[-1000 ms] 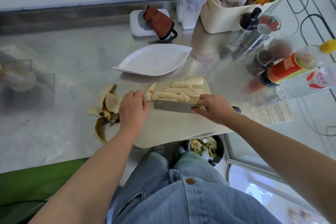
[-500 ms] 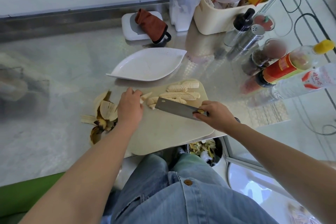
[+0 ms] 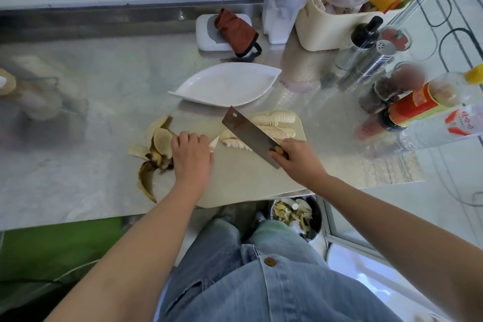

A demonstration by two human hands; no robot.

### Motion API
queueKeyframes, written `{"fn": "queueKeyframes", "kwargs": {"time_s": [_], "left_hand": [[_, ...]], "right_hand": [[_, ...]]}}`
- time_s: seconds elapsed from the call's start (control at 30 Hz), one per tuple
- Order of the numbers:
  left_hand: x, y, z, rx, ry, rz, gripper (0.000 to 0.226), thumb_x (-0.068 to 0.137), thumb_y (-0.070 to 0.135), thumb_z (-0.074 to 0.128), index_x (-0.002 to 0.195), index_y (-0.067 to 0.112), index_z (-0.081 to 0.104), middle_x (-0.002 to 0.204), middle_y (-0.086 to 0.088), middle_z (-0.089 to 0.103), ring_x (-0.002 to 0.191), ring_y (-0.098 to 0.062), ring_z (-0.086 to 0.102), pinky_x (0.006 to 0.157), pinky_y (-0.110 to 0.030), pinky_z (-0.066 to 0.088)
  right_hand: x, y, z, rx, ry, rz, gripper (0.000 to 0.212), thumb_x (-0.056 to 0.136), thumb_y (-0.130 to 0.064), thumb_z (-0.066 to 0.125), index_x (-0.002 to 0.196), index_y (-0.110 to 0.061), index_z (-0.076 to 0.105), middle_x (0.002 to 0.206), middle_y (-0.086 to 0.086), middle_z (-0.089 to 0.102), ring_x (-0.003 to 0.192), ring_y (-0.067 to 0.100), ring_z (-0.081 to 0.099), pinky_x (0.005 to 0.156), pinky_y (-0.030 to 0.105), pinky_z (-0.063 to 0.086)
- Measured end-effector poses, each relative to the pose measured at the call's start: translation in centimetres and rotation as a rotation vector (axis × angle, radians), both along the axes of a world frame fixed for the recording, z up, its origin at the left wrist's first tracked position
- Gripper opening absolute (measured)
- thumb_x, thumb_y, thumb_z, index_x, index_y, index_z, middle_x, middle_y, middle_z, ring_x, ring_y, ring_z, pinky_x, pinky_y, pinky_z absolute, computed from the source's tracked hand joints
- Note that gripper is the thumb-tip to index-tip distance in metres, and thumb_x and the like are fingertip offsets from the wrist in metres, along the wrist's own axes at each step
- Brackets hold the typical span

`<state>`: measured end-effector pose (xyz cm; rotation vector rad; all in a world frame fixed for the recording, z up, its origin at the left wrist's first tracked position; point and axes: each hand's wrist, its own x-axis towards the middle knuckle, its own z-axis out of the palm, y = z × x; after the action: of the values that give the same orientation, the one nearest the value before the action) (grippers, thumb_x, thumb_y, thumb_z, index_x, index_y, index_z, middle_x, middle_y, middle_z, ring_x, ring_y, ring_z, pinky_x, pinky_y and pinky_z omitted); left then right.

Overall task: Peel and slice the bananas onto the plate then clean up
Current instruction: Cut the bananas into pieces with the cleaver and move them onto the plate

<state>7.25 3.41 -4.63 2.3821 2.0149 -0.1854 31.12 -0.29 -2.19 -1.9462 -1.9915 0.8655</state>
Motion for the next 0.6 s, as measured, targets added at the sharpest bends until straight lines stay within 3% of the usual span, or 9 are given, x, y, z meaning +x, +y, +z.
{"fn": "queueKeyframes", "kwargs": {"time_s": [0.2,0.37,0.5,0.6], "left_hand": [[0.0,-1.4,0.5,0.035,0.036,-0.041,0.025,0.088,0.04,0.059,0.103,0.02,0.062,0.1,-0.002,0.066,0.103,-0.024,0.047,0.102,-0.042,0.028],[-0.4,-3.8,0.0,0.025,-0.096,-0.081,0.023,0.081,0.034,0.067,0.097,0.019,0.063,0.092,-0.002,0.066,0.091,-0.023,0.053,0.086,-0.04,0.034],[0.9,-5.4,-0.7,-0.029,-0.304,-0.182,0.032,0.069,0.016,0.079,0.098,0.014,0.064,0.089,-0.005,0.065,0.081,-0.025,0.059,0.07,-0.038,0.045],[2.2,-5.9,-0.7,-0.047,-0.433,-0.21,0.037,0.069,0.008,0.079,0.104,0.011,0.065,0.094,-0.007,0.066,0.087,-0.026,0.059,0.07,-0.037,0.049]], "right_hand": [[0.2,-1.2,0.1,-0.017,-0.03,0.037,0.037,0.092,-0.028,0.059,0.061,-0.01,0.049,0.066,0.004,0.048,0.06,0.019,0.043,0.056,0.033,0.033],[0.1,-1.8,0.2,-0.014,-0.057,0.078,0.035,0.092,-0.029,0.058,0.067,-0.005,0.056,0.069,0.005,0.05,0.062,0.02,0.047,0.059,0.037,0.04],[0.0,-2.5,0.5,-0.009,-0.103,0.152,0.029,0.094,-0.03,0.055,0.075,-0.008,0.062,0.074,0.002,0.05,0.066,0.02,0.05,0.061,0.037,0.044],[0.3,-3.3,0.7,-0.01,-0.147,0.169,0.028,0.095,-0.031,0.052,0.082,-0.01,0.065,0.077,0.001,0.051,0.067,0.02,0.05,0.061,0.039,0.047]]}}
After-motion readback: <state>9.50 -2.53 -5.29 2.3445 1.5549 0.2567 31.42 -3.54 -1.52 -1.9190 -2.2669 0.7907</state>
